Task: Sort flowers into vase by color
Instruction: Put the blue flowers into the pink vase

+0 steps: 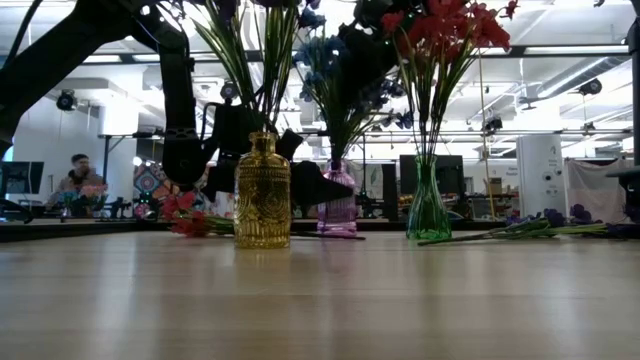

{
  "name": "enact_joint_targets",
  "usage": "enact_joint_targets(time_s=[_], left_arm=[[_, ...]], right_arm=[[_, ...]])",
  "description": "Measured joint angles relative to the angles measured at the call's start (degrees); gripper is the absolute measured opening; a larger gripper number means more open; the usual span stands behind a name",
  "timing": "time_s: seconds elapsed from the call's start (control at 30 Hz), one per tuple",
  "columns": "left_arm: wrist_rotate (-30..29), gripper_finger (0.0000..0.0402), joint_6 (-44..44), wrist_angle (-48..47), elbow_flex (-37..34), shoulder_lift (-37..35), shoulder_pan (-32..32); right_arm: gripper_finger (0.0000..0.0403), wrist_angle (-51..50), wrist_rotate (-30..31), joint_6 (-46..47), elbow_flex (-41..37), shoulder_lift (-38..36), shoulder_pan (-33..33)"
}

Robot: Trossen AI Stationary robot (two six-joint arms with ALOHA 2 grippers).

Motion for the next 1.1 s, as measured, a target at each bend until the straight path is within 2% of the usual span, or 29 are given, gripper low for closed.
enact_joint_targets(time_s=[0.2,0.4,0.77,1.1], left_arm=[[0.0,0.0382,0.0,0.0,0.0,0.0,0.01],[0.09,0.0382,-0.59,0.36,0.0,-0.02,0.01],[0.17,0.0382,-1.22,1.31,0.0,-0.74,0.01],[0.2,0.0382,-2.15,0.02,-0.02,-2.58,-0.04]], right_arm=[[0.018,-1.0,2.46,-0.02,0.08,-2.32,0.0],[0.02,-1.69,2.58,0.0,0.7,-4.43,0.0],[0.0203,-6.95,5.59,-0.32,4.73,-4.75,0.0],[0.0203,-11.64,5.63,0.42,10.69,-4.75,0.0]])
